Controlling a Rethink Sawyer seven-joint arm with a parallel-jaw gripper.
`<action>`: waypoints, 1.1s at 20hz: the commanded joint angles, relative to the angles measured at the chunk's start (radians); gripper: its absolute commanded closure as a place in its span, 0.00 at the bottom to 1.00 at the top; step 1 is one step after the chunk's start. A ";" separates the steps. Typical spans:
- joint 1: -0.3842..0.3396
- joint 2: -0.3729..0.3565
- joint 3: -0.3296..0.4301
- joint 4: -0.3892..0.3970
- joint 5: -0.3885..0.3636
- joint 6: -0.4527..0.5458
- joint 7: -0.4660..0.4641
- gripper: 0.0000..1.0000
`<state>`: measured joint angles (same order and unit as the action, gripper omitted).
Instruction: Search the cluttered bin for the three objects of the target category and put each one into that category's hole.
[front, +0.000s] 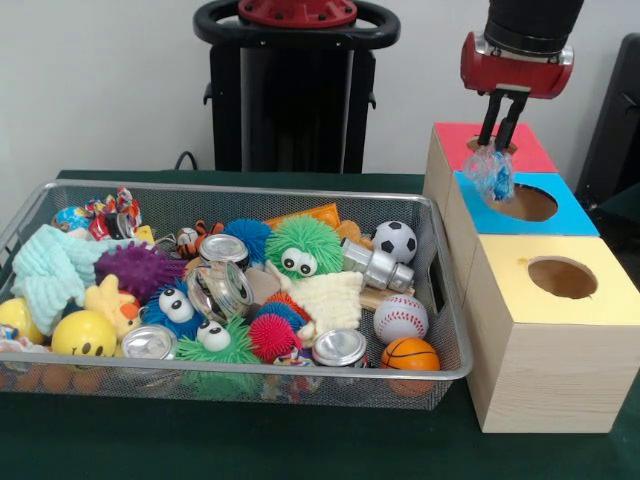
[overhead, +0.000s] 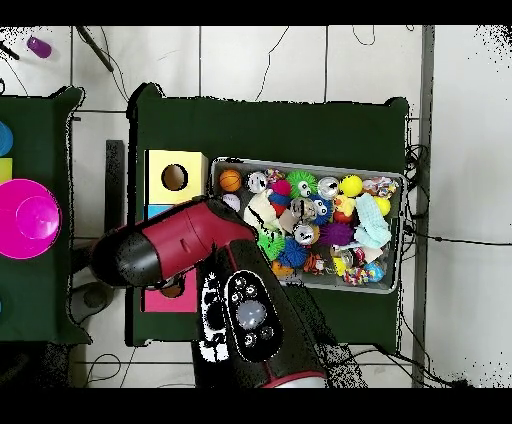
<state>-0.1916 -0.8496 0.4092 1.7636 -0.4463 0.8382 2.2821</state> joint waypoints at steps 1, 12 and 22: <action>0.018 0.063 -0.075 -0.062 -0.042 -0.056 0.102 1.00; 0.065 0.078 -0.120 -0.109 -0.027 -0.038 0.116 1.00; 0.078 0.085 -0.140 -0.109 -0.005 -0.041 0.097 1.00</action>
<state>-0.1033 -0.8320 0.3108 1.6888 -0.4459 0.8379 2.2821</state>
